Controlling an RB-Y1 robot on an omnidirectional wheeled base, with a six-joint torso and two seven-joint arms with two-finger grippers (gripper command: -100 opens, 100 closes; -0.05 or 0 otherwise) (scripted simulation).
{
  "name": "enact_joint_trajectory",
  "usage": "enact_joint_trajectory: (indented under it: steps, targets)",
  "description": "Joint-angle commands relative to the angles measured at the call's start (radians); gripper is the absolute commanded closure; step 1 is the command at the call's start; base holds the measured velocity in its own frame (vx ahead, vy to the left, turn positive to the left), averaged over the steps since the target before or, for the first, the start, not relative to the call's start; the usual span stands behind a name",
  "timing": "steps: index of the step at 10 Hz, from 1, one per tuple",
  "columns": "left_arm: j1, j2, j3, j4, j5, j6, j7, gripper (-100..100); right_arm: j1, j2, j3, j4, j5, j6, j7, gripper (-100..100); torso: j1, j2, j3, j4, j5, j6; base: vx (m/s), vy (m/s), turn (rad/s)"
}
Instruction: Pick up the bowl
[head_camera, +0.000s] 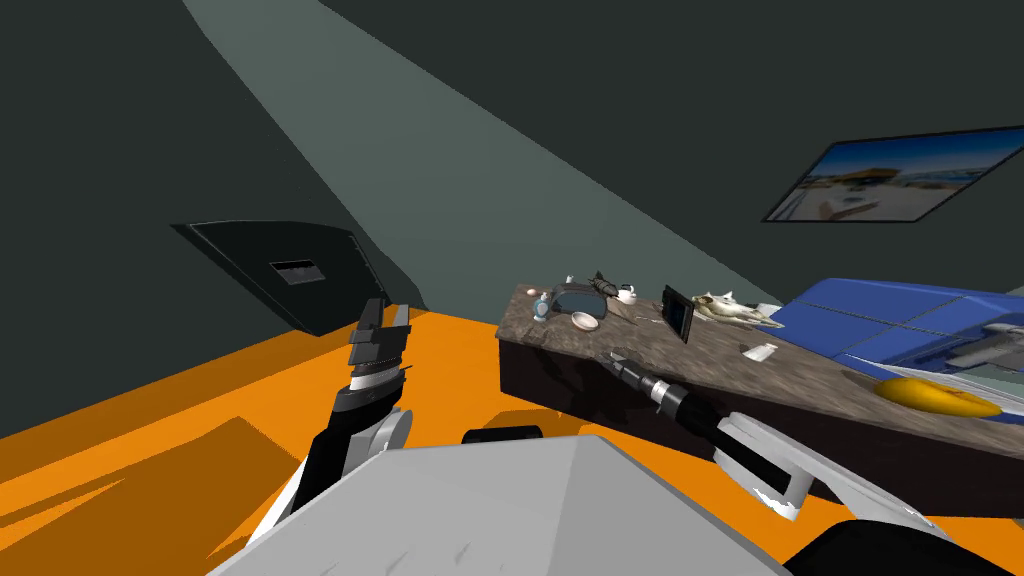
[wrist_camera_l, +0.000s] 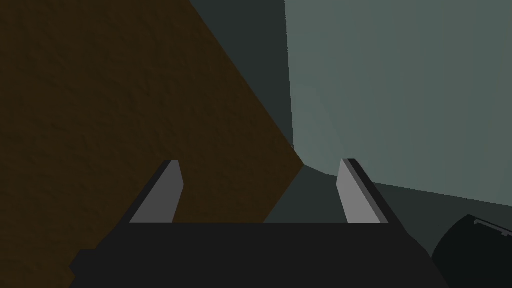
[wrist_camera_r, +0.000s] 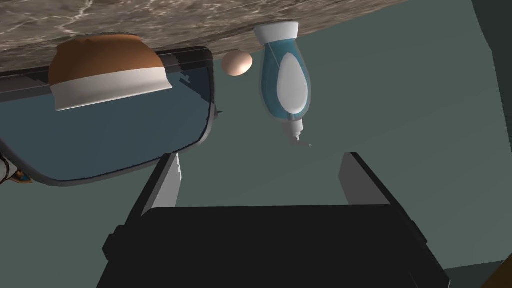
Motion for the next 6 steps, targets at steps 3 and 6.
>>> enact_joint_trajectory:
  steps: [3, 6]
  targets:
    - [0.000, 0.000, 0.000, 0.000, 0.000, 0.000, 0.000, 0, 0.014, -0.104, 0.016, 0.075, 0.031, -0.017, 0.012, -100, -0.001, 0.000, 0.000, 0.000, 0.000, 0.000, 0.022, 0.046, 0.107]
    - [0.000, 0.000, 0.000, 0.000, 0.000, 0.000, 0.000, 0, 0.019, -0.167, 0.026, 0.111, 0.044, -0.027, 0.016, -100, -0.002, 0.000, 0.000, 0.000, -0.001, 0.000, 0.029, 0.027, 0.101]
